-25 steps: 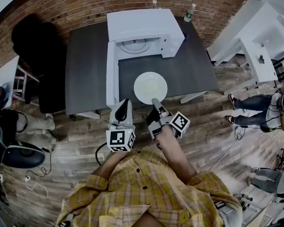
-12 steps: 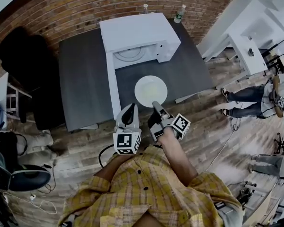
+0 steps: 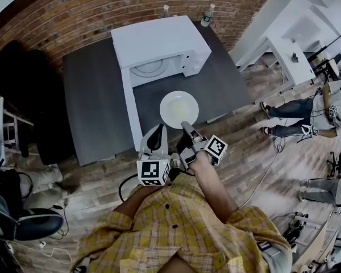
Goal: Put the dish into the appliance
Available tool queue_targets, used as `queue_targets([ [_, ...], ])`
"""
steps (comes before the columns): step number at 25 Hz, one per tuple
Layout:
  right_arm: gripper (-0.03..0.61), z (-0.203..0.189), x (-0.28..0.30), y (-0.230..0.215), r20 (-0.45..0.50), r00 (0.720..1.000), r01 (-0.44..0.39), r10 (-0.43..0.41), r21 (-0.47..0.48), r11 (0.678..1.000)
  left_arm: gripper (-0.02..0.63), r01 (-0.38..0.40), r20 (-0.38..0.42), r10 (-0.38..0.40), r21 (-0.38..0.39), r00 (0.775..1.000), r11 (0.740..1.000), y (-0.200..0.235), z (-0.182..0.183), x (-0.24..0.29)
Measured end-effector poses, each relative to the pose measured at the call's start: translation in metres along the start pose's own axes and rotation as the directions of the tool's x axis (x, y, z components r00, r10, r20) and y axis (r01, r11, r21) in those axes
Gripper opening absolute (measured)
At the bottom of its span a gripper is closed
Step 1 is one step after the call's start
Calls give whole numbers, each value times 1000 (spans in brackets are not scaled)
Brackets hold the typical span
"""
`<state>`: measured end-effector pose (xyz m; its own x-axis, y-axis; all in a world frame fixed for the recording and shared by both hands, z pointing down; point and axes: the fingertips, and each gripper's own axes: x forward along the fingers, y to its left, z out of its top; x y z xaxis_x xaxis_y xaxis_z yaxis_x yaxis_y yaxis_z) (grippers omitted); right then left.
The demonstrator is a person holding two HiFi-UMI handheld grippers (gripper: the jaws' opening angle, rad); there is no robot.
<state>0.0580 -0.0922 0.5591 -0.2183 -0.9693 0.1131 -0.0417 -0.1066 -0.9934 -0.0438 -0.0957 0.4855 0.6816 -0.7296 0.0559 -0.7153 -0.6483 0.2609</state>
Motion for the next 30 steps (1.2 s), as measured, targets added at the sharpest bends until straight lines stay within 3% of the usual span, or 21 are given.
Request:
queue_targets([
  [16, 20, 54, 64, -14, -116, 992, -35, 40, 38, 999, -3, -119, 12, 119, 19, 993, 993, 13, -5, 65],
  [30, 21, 71, 138, -54, -181, 983, -22, 30, 49, 999, -3, -196, 3, 196, 23, 981, 980, 41, -11, 98],
])
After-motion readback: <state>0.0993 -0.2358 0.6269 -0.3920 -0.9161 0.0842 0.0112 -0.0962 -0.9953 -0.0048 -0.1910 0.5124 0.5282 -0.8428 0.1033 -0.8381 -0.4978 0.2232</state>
